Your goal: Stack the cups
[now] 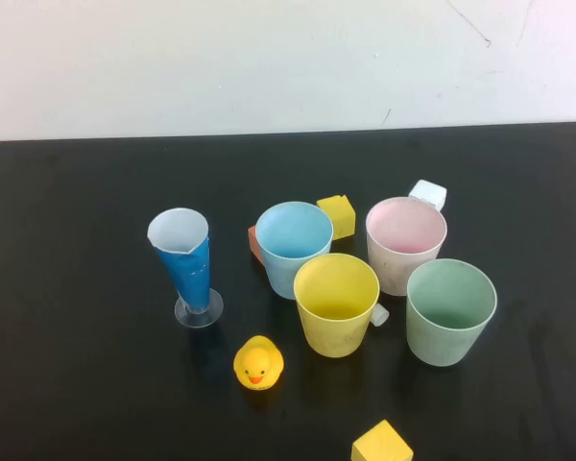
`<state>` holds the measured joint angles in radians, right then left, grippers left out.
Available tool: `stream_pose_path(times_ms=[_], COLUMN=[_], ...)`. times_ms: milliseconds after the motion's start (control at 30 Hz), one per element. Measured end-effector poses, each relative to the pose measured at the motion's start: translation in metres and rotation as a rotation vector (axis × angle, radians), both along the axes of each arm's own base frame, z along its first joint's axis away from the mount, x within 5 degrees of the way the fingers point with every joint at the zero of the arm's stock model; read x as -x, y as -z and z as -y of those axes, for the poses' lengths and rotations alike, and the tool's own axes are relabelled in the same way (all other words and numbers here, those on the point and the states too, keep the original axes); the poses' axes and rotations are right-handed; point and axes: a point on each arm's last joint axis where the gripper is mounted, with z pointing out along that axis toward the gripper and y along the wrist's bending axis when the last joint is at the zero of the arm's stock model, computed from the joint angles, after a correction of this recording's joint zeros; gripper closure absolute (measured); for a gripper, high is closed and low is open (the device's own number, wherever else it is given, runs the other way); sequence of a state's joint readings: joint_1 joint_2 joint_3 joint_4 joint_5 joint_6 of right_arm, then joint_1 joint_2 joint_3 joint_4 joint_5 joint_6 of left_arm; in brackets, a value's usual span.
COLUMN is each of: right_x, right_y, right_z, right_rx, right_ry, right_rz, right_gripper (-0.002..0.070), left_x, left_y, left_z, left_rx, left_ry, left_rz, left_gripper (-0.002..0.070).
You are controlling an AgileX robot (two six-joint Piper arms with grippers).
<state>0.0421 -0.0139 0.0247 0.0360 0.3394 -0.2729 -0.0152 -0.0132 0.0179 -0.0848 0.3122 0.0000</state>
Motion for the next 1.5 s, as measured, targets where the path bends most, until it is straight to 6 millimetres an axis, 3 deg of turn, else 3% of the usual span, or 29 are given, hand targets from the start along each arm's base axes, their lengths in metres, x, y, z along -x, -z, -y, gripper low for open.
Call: stream_pose_path(times_ms=[633,767,900,1067,1233,1500], right_x=[0.000,0.000,0.001,0.001,-0.001,-0.002], right_y=[-0.001,-0.001,-0.004,-0.011,-0.017,-0.021], right_z=[-0.003,-0.007,-0.015,-0.023,-0.019,-0.016], right_rx=[-0.081,-0.207,-0.465,-0.772,-0.851,-0.799], right_ry=[-0.005,-0.014,-0.033,-0.052,-0.018,-0.009], right_rz=[0.004,-0.003,-0.016,-0.024,0.048,0.111], right_gripper=[0.0679,0.0679,0.0679,0.0679,0.0679,0.0679], left_x=[0.000,0.000,0.001,0.001,0.000,-0.001], left_y=[0.000,-0.003,-0.008,-0.016,-0.020,-0.022], left_z=[0.001,0.007,0.017,0.023,0.019,0.017], left_rx=[0.024,0.270,0.656,0.997,1.064,1.087], left_ry=[0.002,0.015,0.038,0.060,0.028,0.009], left_rz=[0.000,0.008,-0.005,-0.007,0.046,0.074], left_gripper=[0.0677,0.0677,0.0677,0.0677,0.0677,0.0677])
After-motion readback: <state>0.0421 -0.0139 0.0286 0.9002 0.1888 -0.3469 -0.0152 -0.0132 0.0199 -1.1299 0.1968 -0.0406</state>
